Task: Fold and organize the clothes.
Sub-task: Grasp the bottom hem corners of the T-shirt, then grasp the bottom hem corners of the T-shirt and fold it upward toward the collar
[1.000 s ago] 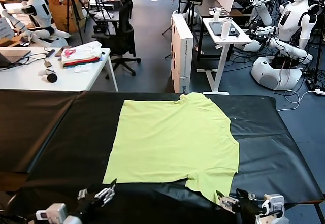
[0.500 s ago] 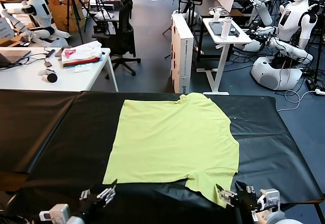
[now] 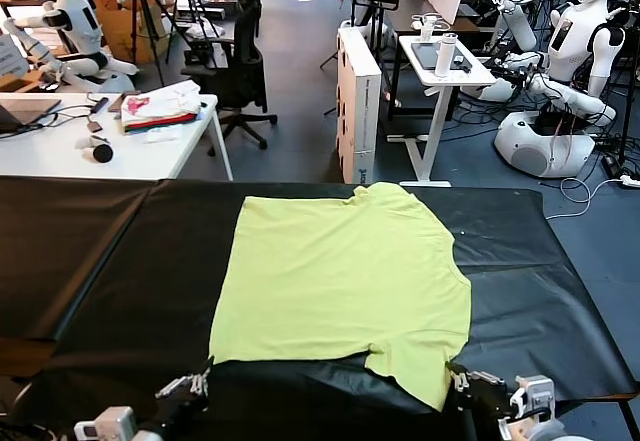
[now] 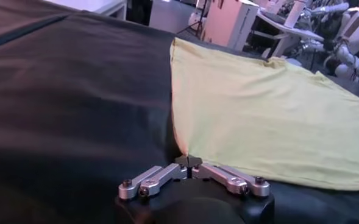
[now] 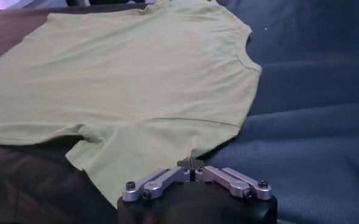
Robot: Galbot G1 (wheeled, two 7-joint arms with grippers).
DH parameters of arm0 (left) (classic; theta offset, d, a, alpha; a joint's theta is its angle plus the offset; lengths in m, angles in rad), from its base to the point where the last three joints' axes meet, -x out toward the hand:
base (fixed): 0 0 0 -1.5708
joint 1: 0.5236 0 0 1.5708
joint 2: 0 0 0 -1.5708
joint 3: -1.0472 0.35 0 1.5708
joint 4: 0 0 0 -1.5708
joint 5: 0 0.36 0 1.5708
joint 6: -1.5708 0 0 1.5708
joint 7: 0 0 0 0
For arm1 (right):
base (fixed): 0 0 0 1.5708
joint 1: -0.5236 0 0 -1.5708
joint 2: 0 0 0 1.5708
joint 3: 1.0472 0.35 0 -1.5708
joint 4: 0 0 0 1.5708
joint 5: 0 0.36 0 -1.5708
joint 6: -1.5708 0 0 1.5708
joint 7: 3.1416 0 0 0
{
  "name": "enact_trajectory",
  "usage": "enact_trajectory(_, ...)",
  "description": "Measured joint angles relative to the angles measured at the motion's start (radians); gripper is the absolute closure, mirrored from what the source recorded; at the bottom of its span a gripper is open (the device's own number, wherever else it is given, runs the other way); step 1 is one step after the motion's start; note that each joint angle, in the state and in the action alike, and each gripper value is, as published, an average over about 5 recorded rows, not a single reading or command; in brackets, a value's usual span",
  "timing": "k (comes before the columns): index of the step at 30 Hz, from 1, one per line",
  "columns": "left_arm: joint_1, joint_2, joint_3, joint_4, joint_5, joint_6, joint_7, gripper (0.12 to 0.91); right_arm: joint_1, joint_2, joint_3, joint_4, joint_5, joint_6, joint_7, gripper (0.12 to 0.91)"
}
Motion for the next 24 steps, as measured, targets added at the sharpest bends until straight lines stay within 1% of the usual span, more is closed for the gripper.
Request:
enact_trajectory(3,0.033,-0.005,-0.011,-0.021,0.002,-0.008,0.0,0.882,-0.027,0.005,0.001,0.016,-0.002,0.002,0.006,0.887)
enact_trajectory(6,0.056,-0.011,-0.021,-0.032,0.002,-0.015,-0.001,0.882,-0.032,0.01,0.001,0.025,-0.002,0.025,0.0,0.887)
enact_trajectory(9,0.062,-0.02,-0.026,-0.034,0.001,-0.025,-0.001,0.882,-0.015,0.013,0.003,0.021,-0.002,0.069,-0.027,0.887)
enact_trajectory(13,0.044,-0.035,-0.02,-0.027,-0.009,-0.058,0.005,0.882,0.055,0.013,0.001,-0.007,0.003,0.112,-0.068,0.887)
enact_trajectory(18,-0.033,-0.052,-0.003,0.012,-0.05,-0.089,0.01,0.882,0.198,0.005,-0.026,-0.079,0.013,0.126,-0.108,0.887)
enact_trajectory(24,-0.181,-0.082,0.019,0.08,-0.062,-0.087,0.004,0.882,0.38,0.016,-0.077,-0.21,0.013,0.149,-0.141,0.887)
